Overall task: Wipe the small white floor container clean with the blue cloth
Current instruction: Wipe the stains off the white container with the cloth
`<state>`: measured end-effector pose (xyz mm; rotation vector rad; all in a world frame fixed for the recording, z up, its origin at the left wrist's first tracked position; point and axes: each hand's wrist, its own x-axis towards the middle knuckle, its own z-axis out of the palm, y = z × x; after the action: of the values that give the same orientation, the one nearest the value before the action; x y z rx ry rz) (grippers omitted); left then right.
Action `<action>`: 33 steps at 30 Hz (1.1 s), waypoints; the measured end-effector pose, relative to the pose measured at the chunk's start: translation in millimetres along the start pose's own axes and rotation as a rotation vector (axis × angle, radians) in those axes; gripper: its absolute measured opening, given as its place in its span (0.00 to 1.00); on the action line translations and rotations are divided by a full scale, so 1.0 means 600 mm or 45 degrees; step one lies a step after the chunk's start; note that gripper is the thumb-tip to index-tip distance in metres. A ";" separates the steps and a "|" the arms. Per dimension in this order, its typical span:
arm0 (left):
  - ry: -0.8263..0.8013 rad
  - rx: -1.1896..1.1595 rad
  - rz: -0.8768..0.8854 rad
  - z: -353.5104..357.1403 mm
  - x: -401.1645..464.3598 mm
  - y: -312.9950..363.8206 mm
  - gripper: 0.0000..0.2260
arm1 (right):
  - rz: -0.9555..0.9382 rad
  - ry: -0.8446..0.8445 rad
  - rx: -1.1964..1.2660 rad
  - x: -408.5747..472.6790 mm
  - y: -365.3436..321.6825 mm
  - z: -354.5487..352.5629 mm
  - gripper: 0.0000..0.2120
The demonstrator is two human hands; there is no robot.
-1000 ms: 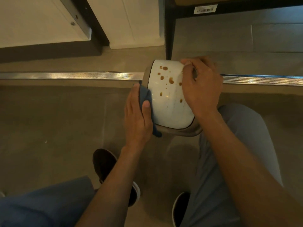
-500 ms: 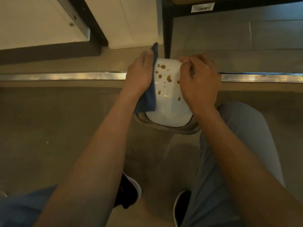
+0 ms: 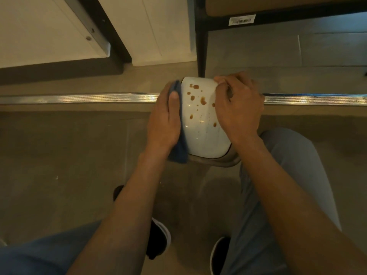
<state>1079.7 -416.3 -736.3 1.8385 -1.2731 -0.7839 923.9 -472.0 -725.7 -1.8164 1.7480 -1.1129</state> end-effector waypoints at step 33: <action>-0.080 -0.007 0.035 0.003 0.062 0.027 0.19 | 0.038 -0.023 0.003 0.006 0.001 0.004 0.18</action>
<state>1082.1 -455.5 -725.7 1.8008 -1.3322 -0.8351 925.1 -476.2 -726.6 -1.7879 1.7570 -1.0826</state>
